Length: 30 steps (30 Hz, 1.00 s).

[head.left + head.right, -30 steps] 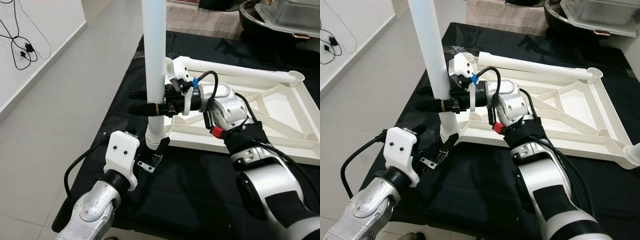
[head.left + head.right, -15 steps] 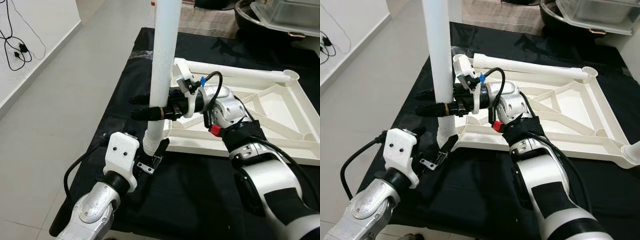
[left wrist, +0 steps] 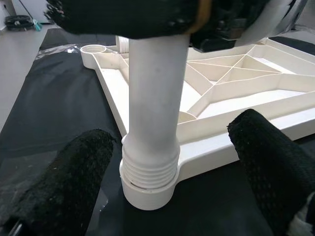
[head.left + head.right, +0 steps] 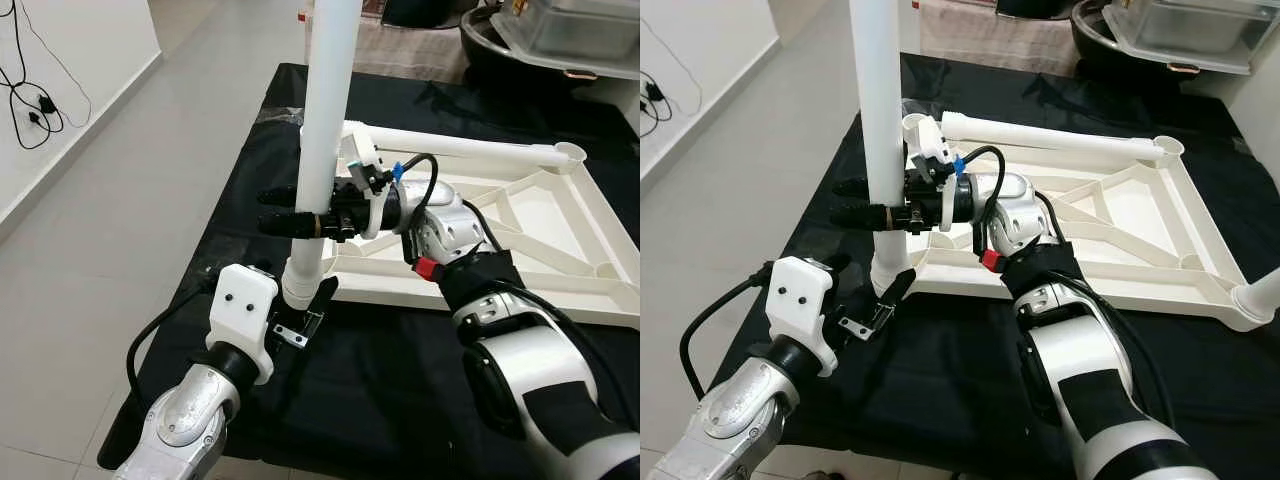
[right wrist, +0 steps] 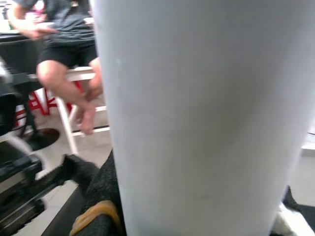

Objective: Building children table

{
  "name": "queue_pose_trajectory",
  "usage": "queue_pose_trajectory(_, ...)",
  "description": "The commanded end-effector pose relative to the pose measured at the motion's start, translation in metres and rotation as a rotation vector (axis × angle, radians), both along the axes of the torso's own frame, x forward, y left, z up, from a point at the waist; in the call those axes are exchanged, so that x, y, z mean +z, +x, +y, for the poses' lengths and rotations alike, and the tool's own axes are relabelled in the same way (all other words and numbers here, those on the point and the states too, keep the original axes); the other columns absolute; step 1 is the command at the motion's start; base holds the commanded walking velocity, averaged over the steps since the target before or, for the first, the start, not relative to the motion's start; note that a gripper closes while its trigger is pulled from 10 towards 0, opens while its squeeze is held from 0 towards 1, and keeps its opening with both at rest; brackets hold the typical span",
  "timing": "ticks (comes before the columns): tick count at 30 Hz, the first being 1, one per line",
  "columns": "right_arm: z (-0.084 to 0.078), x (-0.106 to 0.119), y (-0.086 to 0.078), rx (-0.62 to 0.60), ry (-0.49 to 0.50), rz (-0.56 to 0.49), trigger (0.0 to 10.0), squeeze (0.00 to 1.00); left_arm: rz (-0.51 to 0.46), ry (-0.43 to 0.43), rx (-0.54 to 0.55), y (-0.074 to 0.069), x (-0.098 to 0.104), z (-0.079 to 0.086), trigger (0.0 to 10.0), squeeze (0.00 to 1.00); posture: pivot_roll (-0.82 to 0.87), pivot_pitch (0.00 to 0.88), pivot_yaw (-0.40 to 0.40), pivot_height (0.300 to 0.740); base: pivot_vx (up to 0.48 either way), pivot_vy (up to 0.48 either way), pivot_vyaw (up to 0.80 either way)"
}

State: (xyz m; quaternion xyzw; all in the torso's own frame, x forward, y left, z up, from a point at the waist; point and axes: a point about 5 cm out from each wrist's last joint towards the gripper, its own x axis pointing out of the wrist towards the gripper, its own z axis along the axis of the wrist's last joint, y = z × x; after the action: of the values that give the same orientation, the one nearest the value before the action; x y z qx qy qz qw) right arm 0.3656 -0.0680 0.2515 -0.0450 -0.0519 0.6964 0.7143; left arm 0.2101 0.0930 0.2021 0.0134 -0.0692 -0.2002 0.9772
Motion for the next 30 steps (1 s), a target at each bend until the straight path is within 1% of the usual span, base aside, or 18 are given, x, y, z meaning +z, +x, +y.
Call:
queue_pose_trajectory(1,-0.008,-0.056,0.001,-0.146,-0.087,0.219,10.0,0.0,-0.006,0.012,-0.006,0.0,0.0,0.0,10.0,0.0,0.13,0.205,-0.09,0.74,0.0,0.0,0.0)
queue_pose_trajectory(2,-0.009,-0.056,0.003,-0.189,-0.072,0.223,10.0,0.0,-0.007,0.012,-0.006,0.001,0.0,0.0,10.0,0.0,0.13,0.207,-0.089,0.74,0.0,0.0,0.0)
queue_pose_trajectory(3,-0.009,-0.056,0.003,-0.189,-0.072,0.223,10.0,0.0,-0.007,0.012,-0.006,0.001,0.0,0.0,10.0,0.0,0.13,0.207,-0.089,0.74,0.0,0.0,0.0)
queue_pose_trajectory(4,-0.011,-0.056,0.005,-0.227,-0.058,0.23,10.0,0.0,-0.009,0.013,-0.006,0.001,0.001,0.0,10.0,0.0,0.13,0.209,-0.09,0.74,0.0,0.0,0.0)
queue_pose_trajectory(5,-0.011,-0.056,0.005,-0.227,-0.058,0.23,10.0,0.0,-0.009,0.013,-0.006,0.001,0.001,0.0,10.0,0.0,0.13,0.209,-0.09,0.74,0.0,0.0,0.0)
queue_pose_trajectory(6,-0.013,-0.056,0.006,-0.267,-0.057,0.228,10.0,0.0,-0.009,0.013,-0.005,0.002,0.001,0.0,10.0,0.0,0.13,0.207,-0.089,0.74,0.0,0.0,0.0)
queue_pose_trajectory(7,-0.013,-0.056,0.006,-0.267,-0.057,0.228,10.0,0.0,-0.009,0.013,-0.005,0.002,0.001,0.0,10.0,0.0,0.13,0.207,-0.089,0.74,0.0,0.0,0.0)
queue_pose_trajectory(8,-0.014,-0.056,0.008,-0.301,-0.058,0.224,10.0,0.0,-0.009,0.013,-0.005,0.002,0.001,0.0,10.0,0.0,0.13,0.207,-0.089,0.74,0.0,0.0,0.0)
queue_pose_trajectory(9,-0.014,-0.054,0.01,-0.355,-0.037,0.221,10.0,0.0,-0.01,0.013,-0.005,0.002,0.001,0.0,10.0,0.0,0.12,0.21,-0.09,0.74,0.0,0.0,0.0)
queue_pose_trajectory(11,-0.016,-0.05,0.012,-0.417,0.006,0.211,10.0,0.0,-0.013,0.015,-0.007,0.003,0.001,0.0,10.0,0.0,0.12,0.211,-0.09,0.74,0.0,0.0,0.0)
queue_pose_trajectory(12,-0.017,-0.048,0.011,-0.426,0.031,0.199,10.0,0.0,-0.015,0.016,-0.006,0.004,0.002,0.001,10.0,0.0,0.12,0.212,-0.09,0.74,0.0,0.0,0.0)
queue_pose_trajectory(13,-0.017,-0.048,0.011,-0.426,0.031,0.199,10.0,0.0,-0.015,0.016,-0.006,0.004,0.002,0.001,10.0,0.0,0.12,0.212,-0.09,0.74,0.0,0.0,0.0)
queue_pose_trajectory(15,-0.018,-0.048,0.005,-0.411,0.053,0.175,10.0,0.0,-0.017,0.021,-0.003,0.004,0.002,0.003,10.0,0.0,0.12,0.216,-0.085,0.74,0.0,0.0,0.0)
queue_pose_trajectory(18,-0.016,-0.051,-0.004,-0.412,0.033,0.142,10.0,0.0,-0.017,0.025,-0.003,0.005,0.002,0.004,10.0,0.0,0.12,0.216,-0.085,0.74,0.0,0.0,0.0)
queue_pose_trajectory(26,-0.011,-0.053,-0.008,-0.46,0.011,0.111,10.0,0.0,-0.019,0.026,-0.006,0.006,0.002,0.004,10.0,0.0,0.12,0.219,-0.08,0.74,0.0,0.0,0.0)
queue_pose_trajectory(28,-0.004,-0.058,-0.005,-0.57,-0.033,0.122,10.0,0.0,-0.02,0.026,-0.007,0.006,0.002,0.004,10.0,0.0,0.12,0.219,-0.082,0.74,0.0,0.0,0.0)
queue_pose_trajectory(29,-0.004,-0.058,-0.005,-0.57,-0.033,0.122,10.0,0.0,-0.02,0.026,-0.007,0.006,0.002,0.004,10.0,0.0,0.12,0.219,-0.082,0.74,0.0,0.0,0.0)
queue_pose_trajectory(30,-0.003,-0.061,-0.002,-0.622,-0.055,0.138,10.0,0.0,-0.02,0.026,-0.008,0.007,0.002,0.004,10.0,0.0,0.12,0.218,-0.08,0.74,0.0,0.0,0.0)
